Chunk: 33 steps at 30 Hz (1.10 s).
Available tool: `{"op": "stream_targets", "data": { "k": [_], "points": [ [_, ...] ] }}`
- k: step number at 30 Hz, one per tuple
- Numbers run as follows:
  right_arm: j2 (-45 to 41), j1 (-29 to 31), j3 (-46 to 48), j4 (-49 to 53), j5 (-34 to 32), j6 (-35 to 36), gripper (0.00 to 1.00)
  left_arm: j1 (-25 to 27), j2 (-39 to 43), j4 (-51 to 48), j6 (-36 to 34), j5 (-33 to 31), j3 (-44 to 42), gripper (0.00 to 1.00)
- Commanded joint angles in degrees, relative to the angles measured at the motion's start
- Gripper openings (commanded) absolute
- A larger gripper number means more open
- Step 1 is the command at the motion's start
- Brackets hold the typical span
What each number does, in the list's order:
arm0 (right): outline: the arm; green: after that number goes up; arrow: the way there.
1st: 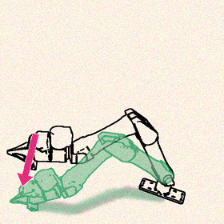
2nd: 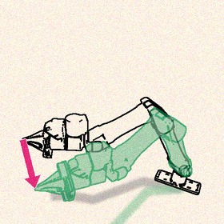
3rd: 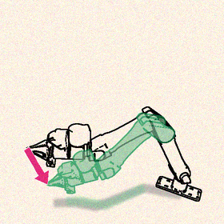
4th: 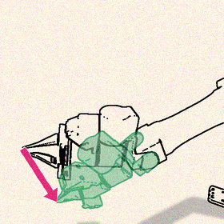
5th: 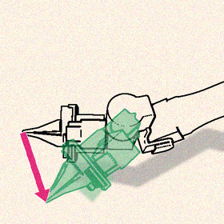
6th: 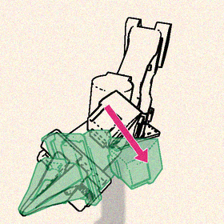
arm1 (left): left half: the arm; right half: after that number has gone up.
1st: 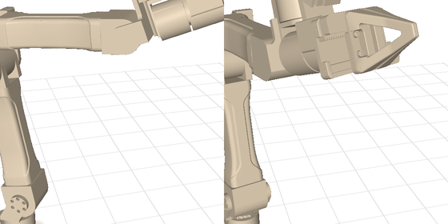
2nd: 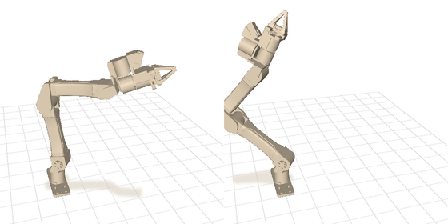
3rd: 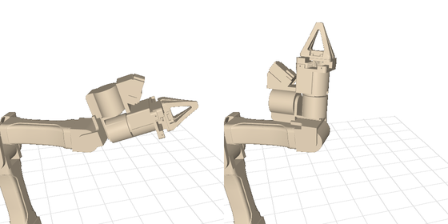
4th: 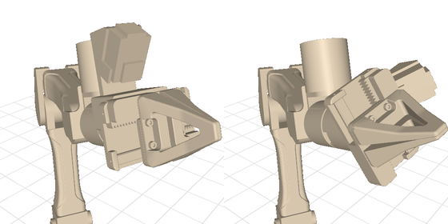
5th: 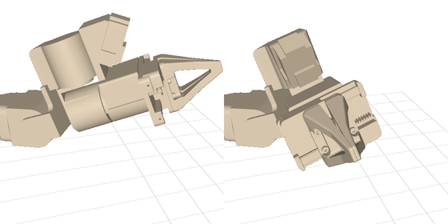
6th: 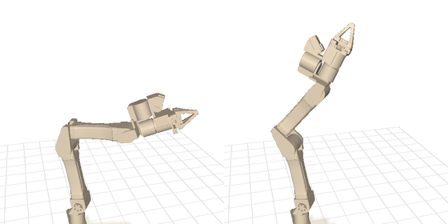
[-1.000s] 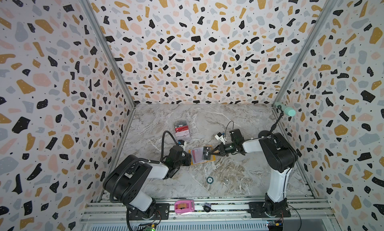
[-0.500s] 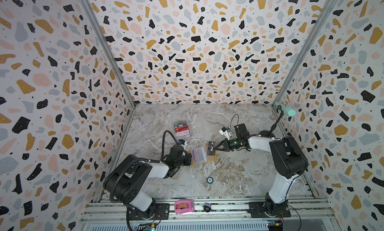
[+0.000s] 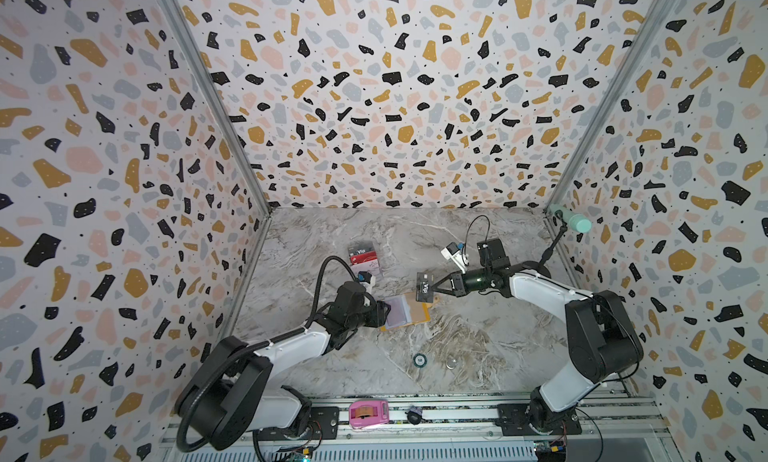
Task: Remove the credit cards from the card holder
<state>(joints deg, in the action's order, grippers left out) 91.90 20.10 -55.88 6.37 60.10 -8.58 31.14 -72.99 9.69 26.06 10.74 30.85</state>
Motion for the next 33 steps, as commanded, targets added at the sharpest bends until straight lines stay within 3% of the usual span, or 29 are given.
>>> {"op": "stream_targets", "data": {
  "k": [1,7,16,23,27,33],
  "points": [
    [-3.66,-0.02,-0.38,0.91,6.35,4.15,0.0,-0.63,3.97,-3.63,-3.59,7.47,3.84,0.71],
    [-6.2,0.95,0.24,0.04,11.63,6.48,0.0,-0.73,6.99,-4.27,-6.31,21.22,9.36,0.73],
    [-7.17,4.49,-0.63,2.48,14.39,10.61,0.0,-0.9,7.71,-9.69,-13.09,30.58,14.74,0.69],
    [-6.3,6.94,-1.58,1.74,14.38,10.46,0.0,-0.9,5.42,-11.28,-14.22,34.39,15.73,0.55],
    [-5.75,7.32,-1.87,1.5,14.08,10.07,0.0,-0.9,4.89,-10.71,-13.62,35.85,15.82,0.42],
    [-5.24,7.45,-2.04,1.54,14.29,10.41,0.0,-0.9,4.52,-10.5,-13.39,36.45,16.35,0.37]
  ]
}}
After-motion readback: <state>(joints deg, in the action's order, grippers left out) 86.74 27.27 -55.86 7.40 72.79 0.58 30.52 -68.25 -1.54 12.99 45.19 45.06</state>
